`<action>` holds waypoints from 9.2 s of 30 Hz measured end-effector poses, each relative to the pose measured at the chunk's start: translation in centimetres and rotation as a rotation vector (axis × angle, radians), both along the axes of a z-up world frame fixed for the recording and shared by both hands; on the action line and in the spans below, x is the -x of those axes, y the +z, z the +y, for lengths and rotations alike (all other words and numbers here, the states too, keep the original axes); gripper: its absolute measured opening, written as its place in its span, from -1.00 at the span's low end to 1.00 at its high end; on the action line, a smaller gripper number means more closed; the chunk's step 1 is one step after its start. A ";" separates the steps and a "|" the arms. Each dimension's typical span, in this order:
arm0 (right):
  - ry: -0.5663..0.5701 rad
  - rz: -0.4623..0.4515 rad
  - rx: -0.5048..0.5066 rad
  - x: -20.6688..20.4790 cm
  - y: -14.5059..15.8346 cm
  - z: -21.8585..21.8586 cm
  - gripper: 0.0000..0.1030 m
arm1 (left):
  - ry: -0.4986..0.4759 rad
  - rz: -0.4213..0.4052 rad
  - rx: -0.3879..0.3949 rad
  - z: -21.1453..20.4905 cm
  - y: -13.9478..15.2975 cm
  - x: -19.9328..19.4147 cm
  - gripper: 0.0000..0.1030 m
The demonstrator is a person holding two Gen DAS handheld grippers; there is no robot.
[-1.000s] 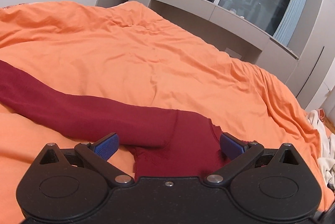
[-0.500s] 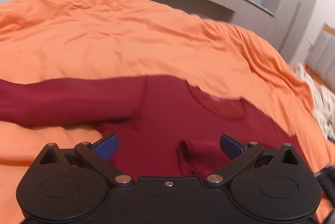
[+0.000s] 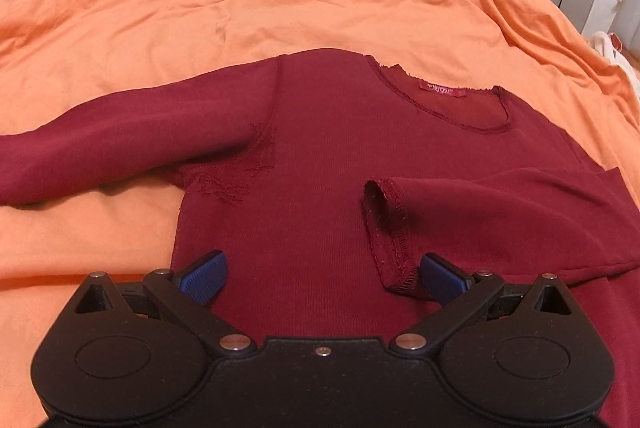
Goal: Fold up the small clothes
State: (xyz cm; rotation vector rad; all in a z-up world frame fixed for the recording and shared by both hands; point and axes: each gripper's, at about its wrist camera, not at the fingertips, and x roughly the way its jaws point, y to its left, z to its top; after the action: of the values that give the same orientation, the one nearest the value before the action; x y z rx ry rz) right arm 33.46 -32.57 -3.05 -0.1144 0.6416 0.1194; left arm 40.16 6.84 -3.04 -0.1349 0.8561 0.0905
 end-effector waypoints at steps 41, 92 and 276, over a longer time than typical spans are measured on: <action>-0.025 -0.105 -0.002 1.1 2.9 0.1 1.00 | 0.294 -0.194 -0.039 12.6 7.1 8.0 0.99; 0.017 -0.218 -0.126 2.5 4.1 0.6 1.00 | 0.322 -0.788 0.077 12.8 15.0 7.3 -0.92; 0.271 -0.469 0.334 27.5 9.3 4.0 -1.00 | -0.485 -0.361 -0.443 -10.1 2.7 29.8 0.77</action>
State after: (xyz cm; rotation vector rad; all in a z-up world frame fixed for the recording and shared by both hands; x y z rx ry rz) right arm 5.94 -28.52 6.27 -0.5370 0.1690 0.2378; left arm 10.36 -3.28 -0.31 0.4606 0.4730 -0.1958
